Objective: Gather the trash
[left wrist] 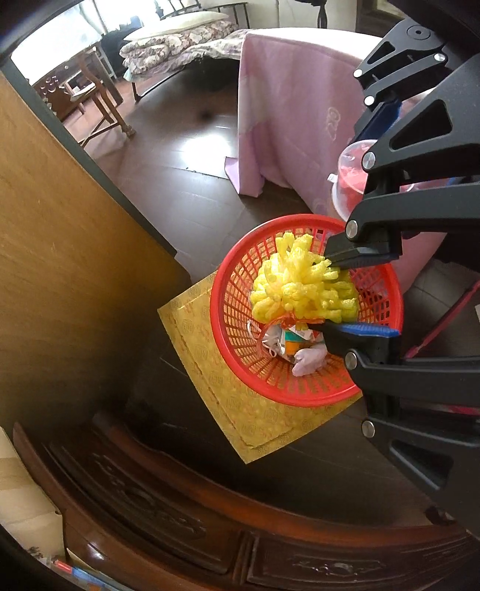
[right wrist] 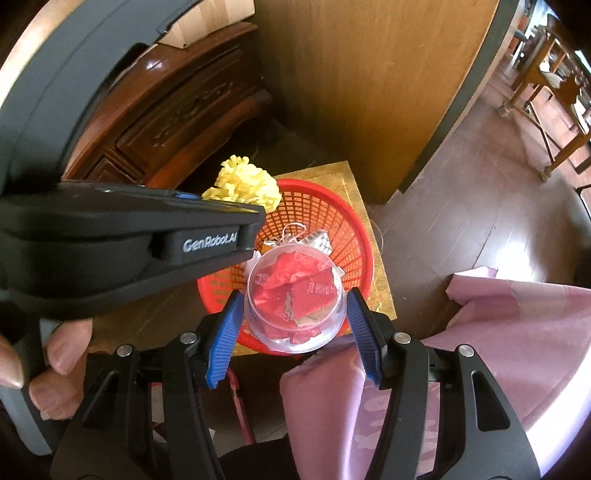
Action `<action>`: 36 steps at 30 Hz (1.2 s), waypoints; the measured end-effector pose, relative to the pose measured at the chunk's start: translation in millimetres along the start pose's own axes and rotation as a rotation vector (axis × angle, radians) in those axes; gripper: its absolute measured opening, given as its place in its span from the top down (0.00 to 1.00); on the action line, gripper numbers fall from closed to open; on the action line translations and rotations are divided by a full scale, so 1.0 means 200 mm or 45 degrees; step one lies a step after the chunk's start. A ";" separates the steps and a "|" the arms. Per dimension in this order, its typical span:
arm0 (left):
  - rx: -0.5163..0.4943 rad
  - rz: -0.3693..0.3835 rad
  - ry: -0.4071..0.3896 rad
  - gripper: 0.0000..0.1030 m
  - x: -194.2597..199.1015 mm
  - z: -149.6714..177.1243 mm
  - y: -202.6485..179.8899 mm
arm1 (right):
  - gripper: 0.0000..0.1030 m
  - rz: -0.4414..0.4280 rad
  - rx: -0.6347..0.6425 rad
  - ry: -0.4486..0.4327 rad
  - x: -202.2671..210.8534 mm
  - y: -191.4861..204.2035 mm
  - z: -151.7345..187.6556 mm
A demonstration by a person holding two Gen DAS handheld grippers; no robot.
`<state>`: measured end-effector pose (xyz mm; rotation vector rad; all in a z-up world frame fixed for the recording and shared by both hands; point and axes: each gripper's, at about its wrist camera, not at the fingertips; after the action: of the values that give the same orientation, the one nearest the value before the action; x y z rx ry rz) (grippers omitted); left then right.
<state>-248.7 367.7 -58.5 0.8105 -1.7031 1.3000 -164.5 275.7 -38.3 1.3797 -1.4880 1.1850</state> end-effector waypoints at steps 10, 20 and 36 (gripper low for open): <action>0.038 -0.018 -0.006 0.50 0.01 0.00 0.04 | 0.43 -0.006 -0.006 -0.013 -0.03 0.01 -0.01; -0.027 -0.131 -0.023 0.27 0.07 0.06 0.01 | 0.42 0.028 -0.004 0.031 0.02 0.00 0.05; -0.135 -0.298 -0.010 0.15 0.23 0.22 -0.06 | 0.42 0.113 -0.007 0.072 0.19 -0.03 0.20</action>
<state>-269.6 321.8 -17.6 0.9230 -1.6146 1.0405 -161.4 227.0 -11.4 1.2771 -1.5253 1.2635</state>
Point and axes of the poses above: each gripper's, at about its wrist camera, not at the fingertips, and x roughly against the way its jaws point, y to its left, z to its underside, and after that the axes turned 11 degrees about z, right-handed
